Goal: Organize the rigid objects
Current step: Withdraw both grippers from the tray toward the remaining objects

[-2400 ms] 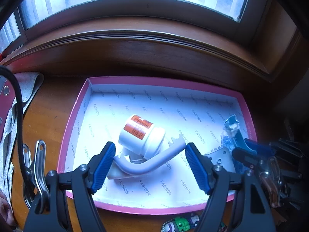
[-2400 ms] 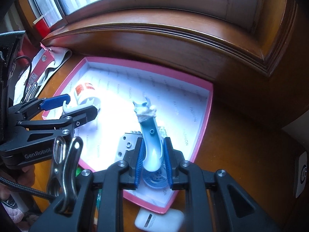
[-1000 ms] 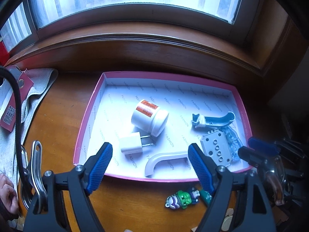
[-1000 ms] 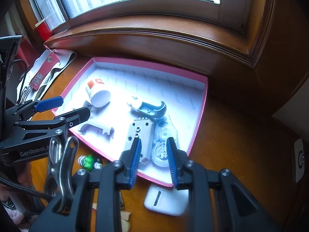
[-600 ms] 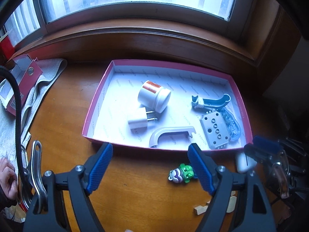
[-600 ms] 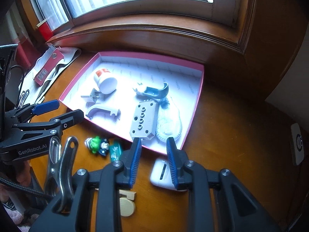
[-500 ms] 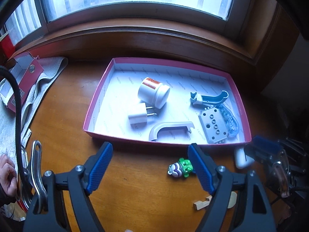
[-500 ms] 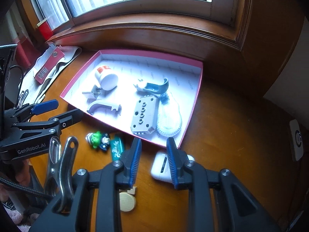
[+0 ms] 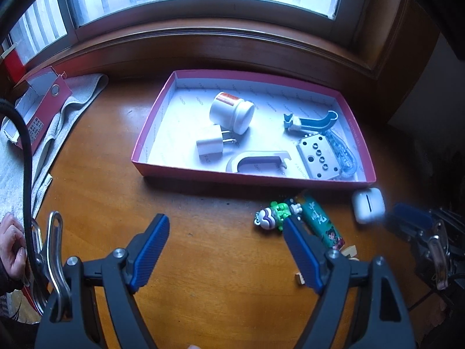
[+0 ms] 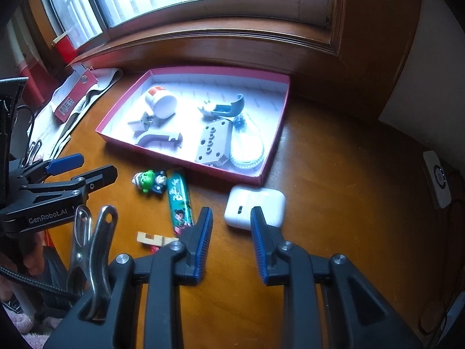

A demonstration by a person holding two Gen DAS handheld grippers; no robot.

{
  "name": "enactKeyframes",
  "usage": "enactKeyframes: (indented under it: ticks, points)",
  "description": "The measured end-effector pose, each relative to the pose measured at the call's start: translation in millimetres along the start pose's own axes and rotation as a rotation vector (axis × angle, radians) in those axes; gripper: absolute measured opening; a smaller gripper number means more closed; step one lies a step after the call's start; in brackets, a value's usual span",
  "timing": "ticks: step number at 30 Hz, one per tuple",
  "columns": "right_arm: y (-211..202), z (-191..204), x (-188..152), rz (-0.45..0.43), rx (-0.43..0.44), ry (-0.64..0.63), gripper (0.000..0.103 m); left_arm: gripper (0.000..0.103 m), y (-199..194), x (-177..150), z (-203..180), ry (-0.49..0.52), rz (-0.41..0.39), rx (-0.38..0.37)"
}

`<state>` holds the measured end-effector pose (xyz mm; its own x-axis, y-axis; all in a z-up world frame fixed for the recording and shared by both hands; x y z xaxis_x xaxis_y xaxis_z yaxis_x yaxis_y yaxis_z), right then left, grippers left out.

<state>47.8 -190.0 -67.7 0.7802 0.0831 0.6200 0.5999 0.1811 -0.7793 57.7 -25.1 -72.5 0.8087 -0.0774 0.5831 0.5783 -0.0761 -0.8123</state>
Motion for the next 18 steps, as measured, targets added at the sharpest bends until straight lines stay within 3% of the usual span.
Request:
enactKeyframes:
  ticks: [10,18]
  points:
    - [-1.5,-10.4,-21.5,0.030,-0.022,0.037,0.029,0.084,4.5,-16.3,-9.7,0.025,0.034,-0.021]
    - [7.0,-10.6,-28.7,0.061,-0.044,0.034,0.036,0.084,13.8,-24.3,-20.9,0.037,0.065,-0.042]
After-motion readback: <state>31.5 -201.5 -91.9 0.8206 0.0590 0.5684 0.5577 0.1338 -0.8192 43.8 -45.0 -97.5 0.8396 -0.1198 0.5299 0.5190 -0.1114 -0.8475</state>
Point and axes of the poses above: each gripper's, at about its wrist camera, not at the fingertips, and y roughly the way its jaws point, z to its left, x to its top, the point moved 4 cm from there along y, roughly the way its jaws point, and after that the axes turned 8 degrees about -z, right-handed, at the moved point
